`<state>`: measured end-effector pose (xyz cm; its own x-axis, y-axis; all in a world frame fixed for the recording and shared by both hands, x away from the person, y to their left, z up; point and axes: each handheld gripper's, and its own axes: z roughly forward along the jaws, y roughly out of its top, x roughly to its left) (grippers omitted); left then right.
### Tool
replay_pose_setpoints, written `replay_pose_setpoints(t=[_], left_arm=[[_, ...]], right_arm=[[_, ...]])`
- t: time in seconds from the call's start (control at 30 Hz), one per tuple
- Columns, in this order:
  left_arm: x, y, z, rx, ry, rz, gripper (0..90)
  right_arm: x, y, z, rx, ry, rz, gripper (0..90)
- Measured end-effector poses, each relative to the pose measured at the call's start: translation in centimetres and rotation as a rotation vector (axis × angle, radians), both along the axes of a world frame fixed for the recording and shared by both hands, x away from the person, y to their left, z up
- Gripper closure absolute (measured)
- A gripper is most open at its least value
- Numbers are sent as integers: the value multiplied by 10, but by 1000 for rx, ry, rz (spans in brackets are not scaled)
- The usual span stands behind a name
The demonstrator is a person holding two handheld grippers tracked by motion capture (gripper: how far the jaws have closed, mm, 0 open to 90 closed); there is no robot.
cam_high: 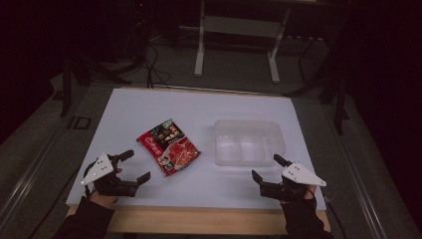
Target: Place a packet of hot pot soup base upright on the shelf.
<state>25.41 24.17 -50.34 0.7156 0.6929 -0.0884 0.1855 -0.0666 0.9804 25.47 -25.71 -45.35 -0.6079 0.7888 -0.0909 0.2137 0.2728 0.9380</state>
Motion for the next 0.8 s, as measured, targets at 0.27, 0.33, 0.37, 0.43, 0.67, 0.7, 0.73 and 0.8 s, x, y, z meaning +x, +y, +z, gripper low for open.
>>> replay_pose_setpoints(t=[0.27, 0.33, 0.37, 0.43, 0.67, 0.7, 0.73, 0.8], left_arm=[[1, -6, 0, 45, 69, -53, 11], [0, -8, 1, 54, 75, -74, 12], [-1, -10, 1, 64, 77, -74, 11], [-1, -12, 2, 83, 87, -91, 12], [-5, -20, 13, 79, 71, -163, 12], [-5, -21, 15, 91, 59, -160, 12], [-5, -21, 17, 90, 54, -163, 13], [-4, -22, 21, 83, 53, -166, 13]], right_arm=[[-3, 0, 4, -5, -21, -3, 104], [-3, 0, 4, -10, -19, 1, 104], [-4, 1, 4, -17, -17, 12, 104], [-4, 3, 3, -24, -17, 26, 104], [-9, 7, 7, -13, -44, 64, 103], [-10, 8, 8, -13, -51, 64, 103], [-11, 9, 9, -13, -58, 70, 103], [-12, 11, 10, -15, -63, 76, 103]])
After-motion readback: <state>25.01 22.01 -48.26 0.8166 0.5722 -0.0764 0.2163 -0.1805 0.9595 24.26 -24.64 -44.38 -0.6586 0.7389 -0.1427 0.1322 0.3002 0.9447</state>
